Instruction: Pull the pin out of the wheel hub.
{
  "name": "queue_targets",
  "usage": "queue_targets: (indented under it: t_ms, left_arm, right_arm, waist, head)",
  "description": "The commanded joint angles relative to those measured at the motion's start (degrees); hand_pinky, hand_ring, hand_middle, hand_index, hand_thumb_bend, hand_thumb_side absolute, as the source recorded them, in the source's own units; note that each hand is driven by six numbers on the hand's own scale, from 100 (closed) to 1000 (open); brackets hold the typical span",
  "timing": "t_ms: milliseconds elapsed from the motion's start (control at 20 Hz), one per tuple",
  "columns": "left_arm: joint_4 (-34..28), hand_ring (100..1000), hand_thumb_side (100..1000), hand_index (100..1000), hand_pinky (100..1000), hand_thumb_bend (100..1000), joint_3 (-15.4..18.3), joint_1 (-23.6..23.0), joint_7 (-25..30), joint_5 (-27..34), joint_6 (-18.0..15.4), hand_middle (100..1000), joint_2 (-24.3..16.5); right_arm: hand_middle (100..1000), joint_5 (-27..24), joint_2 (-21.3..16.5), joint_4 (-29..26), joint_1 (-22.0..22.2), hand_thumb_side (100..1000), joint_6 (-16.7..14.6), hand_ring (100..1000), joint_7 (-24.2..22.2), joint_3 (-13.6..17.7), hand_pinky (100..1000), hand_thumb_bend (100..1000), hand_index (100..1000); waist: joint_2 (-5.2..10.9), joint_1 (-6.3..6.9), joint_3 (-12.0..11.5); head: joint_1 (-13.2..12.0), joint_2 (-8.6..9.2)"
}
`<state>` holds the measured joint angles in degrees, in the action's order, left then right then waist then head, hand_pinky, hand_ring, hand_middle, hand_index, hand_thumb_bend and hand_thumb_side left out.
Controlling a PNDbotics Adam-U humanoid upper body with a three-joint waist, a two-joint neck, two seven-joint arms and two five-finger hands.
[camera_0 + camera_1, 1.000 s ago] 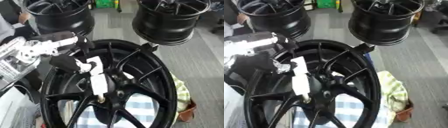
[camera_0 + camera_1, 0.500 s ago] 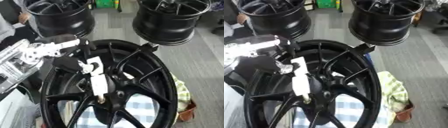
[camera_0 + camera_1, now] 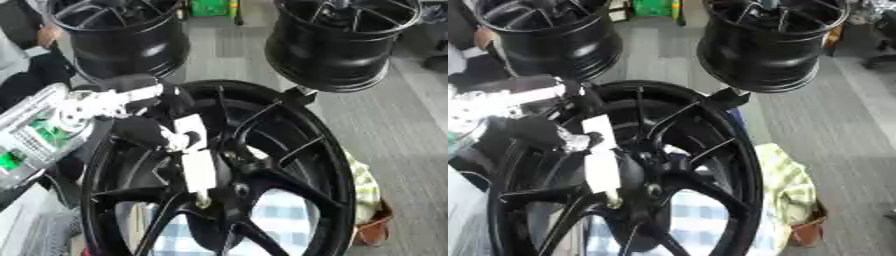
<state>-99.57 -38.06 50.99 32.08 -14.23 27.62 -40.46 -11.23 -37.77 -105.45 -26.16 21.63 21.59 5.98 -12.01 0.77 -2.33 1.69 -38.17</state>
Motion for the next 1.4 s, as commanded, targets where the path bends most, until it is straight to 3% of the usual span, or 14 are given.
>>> queue_targets:
  t_ms: [50, 600, 800, 1100, 1400]
  left_arm:
    - [-0.12, 841, 532, 886, 760, 377, 0.0, 0.93, 0.79, -0.91, -0.09, 718, -0.38]
    - [2.57, 828, 532, 880, 751, 395, -0.86, 1.64, 2.37, -3.61, -0.21, 698, 1.61]
    - [3.49, 761, 525, 863, 740, 393, -1.03, 1.7, 2.58, -4.19, -0.38, 651, 2.13]
    - [4.68, 736, 508, 842, 726, 399, -1.41, 1.57, 3.16, -5.03, -0.59, 612, 2.55]
    - [4.63, 711, 487, 810, 715, 349, -1.27, 1.63, 3.0, -4.68, -0.39, 576, 2.81]
  right_arm:
    - [550, -0.16, -0.95, -0.74, -0.6, 344, -0.11, 651, 0.36, 0.61, 784, 406, 712]
    - [549, -0.41, -0.54, -0.7, -0.46, 342, -0.39, 650, 0.66, 0.67, 784, 405, 711]
    - [549, -0.49, -0.45, -0.72, -0.35, 343, -0.5, 650, 0.76, 0.76, 784, 404, 711]
    - [549, -0.59, -0.33, -0.81, -0.21, 344, -0.79, 650, 1.08, 0.91, 784, 401, 711]
    - [549, -0.7, -0.13, -0.79, -0.02, 344, -0.89, 650, 1.32, 1.03, 784, 402, 711]
  waist:
    - [0.86, -0.09, 0.02]
    - [0.8, -0.22, 0.11]
    - [0.8, -0.19, 0.24]
    - [0.78, -0.14, 0.41]
    - [0.84, -0.11, 0.43]
  head:
    - [-0.21, 0.77]
    - [-0.46, 0.93]
    - [-0.5, 1.02]
    - [-0.48, 1.0]
    - [-0.5, 0.96]
